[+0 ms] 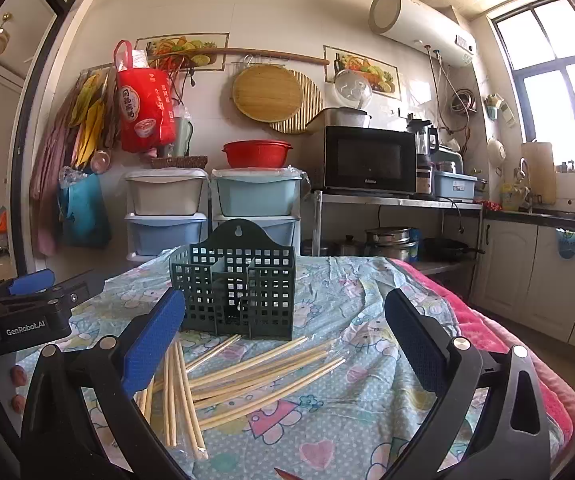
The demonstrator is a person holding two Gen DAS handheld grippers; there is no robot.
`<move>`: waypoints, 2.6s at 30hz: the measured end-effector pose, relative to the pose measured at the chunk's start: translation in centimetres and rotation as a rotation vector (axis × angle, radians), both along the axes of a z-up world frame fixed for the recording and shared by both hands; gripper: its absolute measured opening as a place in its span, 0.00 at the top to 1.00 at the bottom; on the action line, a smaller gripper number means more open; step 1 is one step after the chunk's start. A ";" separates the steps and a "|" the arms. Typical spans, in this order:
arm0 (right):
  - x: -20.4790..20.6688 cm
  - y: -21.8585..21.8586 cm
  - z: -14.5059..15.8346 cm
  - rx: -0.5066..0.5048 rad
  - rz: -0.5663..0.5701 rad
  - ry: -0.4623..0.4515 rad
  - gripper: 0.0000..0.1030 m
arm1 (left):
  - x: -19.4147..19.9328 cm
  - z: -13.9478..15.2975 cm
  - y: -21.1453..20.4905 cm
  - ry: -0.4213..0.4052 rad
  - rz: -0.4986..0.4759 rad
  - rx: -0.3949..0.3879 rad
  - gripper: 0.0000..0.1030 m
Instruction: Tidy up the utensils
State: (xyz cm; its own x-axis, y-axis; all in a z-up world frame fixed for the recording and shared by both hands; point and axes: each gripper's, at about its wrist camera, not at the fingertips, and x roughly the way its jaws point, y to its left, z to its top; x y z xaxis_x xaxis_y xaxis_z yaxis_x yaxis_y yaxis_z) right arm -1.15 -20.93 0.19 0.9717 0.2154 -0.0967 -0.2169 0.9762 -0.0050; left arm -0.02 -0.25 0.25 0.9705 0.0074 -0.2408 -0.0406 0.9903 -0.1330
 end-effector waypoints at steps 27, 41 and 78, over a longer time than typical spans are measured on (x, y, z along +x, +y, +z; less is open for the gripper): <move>-0.2 0.2 0.2 0.002 0.000 -0.004 0.06 | -0.3 0.1 0.4 -0.003 0.014 0.004 0.10; -0.2 0.2 -0.1 0.002 0.005 0.000 0.06 | -0.1 -0.3 0.4 0.004 0.021 0.004 0.10; 5.1 2.2 2.8 -0.054 0.170 0.102 0.06 | 5.8 1.9 7.3 0.159 0.084 -0.098 0.10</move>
